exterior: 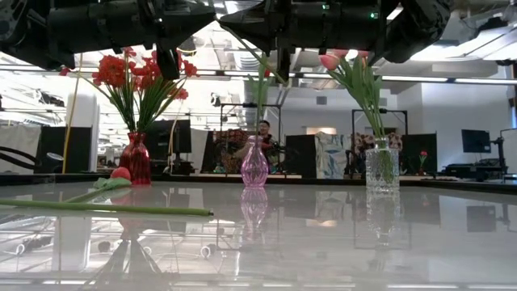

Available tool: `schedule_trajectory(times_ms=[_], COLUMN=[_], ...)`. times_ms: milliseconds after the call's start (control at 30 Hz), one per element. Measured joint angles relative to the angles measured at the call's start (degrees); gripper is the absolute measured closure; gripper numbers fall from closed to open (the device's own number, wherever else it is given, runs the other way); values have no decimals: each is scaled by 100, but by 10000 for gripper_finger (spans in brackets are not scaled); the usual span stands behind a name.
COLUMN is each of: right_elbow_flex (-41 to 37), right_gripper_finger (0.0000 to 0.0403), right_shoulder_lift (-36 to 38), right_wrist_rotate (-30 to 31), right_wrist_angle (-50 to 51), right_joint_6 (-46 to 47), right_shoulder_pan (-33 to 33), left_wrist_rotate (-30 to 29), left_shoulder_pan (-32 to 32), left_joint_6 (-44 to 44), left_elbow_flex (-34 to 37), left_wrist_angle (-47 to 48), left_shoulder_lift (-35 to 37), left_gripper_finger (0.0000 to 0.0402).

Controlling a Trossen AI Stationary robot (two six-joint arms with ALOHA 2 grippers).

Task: Sort flowers into vase by color
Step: Put the top right red tulip into the purple vase

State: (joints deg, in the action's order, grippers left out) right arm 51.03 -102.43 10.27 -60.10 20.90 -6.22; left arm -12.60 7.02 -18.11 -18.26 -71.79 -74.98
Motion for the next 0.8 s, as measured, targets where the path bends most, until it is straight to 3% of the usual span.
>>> schedule_trajectory(times_ms=[467,800], right_elbow_flex=[0,0], right_gripper_finger=[334,214], right_shoulder_lift=[0,50], right_wrist_rotate=[1,-396], right_wrist_angle=[38,271], right_joint_6=[-56,-43], right_shoulder_pan=[26,118], left_wrist_rotate=[11,-18], left_shoulder_pan=[-1,10], left_joint_6=[384,655], left_elbow_flex=[0,-9], left_wrist_angle=[7,308], left_shoulder_lift=[0,143], left_gripper_finger=[401,401])
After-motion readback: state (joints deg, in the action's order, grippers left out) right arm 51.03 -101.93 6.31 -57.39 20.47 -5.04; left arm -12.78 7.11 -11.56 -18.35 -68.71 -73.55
